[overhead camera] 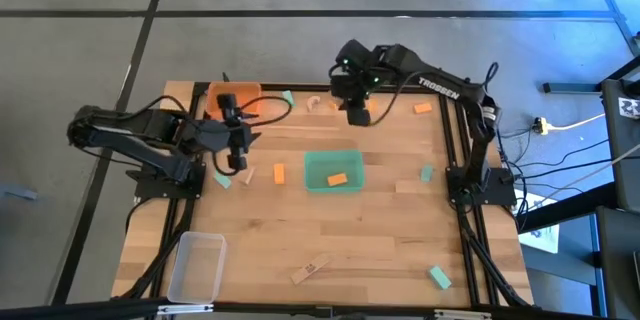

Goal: Sort & place blocks by color
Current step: Put the brown block into the light orange bin

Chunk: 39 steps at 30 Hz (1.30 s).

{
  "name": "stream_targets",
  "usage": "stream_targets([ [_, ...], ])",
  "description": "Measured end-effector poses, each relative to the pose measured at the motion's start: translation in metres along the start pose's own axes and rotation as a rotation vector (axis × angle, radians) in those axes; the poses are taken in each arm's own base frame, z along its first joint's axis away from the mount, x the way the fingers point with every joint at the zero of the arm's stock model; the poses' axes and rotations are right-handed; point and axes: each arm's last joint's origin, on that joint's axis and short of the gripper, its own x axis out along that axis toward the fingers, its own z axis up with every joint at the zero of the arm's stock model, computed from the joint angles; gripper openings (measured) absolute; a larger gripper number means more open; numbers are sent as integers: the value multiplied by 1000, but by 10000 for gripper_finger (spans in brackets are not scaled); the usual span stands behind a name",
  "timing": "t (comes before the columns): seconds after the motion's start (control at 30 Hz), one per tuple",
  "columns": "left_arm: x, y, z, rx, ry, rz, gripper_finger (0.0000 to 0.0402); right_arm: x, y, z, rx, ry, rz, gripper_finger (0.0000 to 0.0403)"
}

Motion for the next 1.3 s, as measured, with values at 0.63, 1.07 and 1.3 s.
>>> stream_targets([
  [0.63,53,34,18,-62,-216,-128,202,9,66,46,-415,-17,-138,97],
  [1.07,87,68,3,-179,-387,-388,202,8,82,59,-479,-85,-167,97],
  [1.3,117,60,6,-178,-375,-440,202,7,82,60,-470,-90,-172,97],
])
